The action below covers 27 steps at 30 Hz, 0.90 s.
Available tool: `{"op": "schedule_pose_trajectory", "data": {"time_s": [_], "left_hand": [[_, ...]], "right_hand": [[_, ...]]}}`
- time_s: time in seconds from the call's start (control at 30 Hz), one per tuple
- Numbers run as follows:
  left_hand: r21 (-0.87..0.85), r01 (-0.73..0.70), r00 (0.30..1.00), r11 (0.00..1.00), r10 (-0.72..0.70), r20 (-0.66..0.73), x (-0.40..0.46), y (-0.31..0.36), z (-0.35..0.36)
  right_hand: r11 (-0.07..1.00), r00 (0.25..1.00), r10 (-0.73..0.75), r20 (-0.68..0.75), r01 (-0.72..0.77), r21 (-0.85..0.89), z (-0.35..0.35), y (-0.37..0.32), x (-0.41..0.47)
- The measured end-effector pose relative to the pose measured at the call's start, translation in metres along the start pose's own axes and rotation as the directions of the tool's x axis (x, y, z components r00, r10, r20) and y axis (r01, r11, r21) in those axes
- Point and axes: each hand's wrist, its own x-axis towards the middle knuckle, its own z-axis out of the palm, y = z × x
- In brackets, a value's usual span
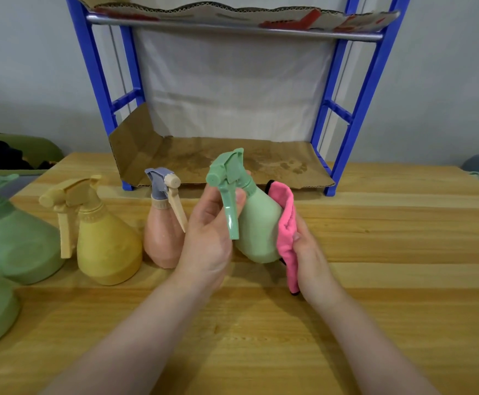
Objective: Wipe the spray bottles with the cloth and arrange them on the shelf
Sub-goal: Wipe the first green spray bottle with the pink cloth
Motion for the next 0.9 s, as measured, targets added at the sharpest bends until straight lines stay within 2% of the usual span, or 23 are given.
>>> {"op": "schedule_pose_trajectory", "data": {"time_s": [0.1, 0.33, 0.5, 0.6, 0.83, 0.9], "left_hand": [[0.057, -0.007, 0.999, 0.998, 0.004, 0.046, 0.0, 0.002, -0.001], [0.308, -0.08, 0.98, 0.948, 0.017, 0.201, -0.006, -0.003, 0.0], [0.2, 0.004, 0.971, 0.98, -0.051, 0.233, -0.012, -0.009, 0.002], [0.197, 0.025, 0.966, 0.98, -0.074, 0.247, -0.011, -0.009, 0.001], [0.113, -0.027, 0.963, 0.993, -0.004, 0.268, -0.01, -0.015, 0.01], [0.078, -0.004, 0.964, 0.997, -0.017, 0.266, -0.012, -0.016, 0.015]], "right_hand": [[1.0, 1.0, -0.01, 0.008, 0.01, 0.004, -0.003, -0.004, 0.002], [0.99, 0.993, -0.114, 0.037, 0.117, -0.081, -0.002, -0.01, 0.001], [0.989, 0.993, -0.114, -0.015, 0.112, -0.098, 0.001, -0.015, 0.001], [0.974, 0.987, -0.154, -0.056, 0.142, -0.178, 0.005, -0.017, 0.001], [0.949, 0.931, -0.218, -0.293, 0.132, -0.285, 0.004, -0.017, 0.002], [0.925, 0.91, -0.253, -0.328, 0.128, -0.358, 0.006, -0.015, 0.002]]}}
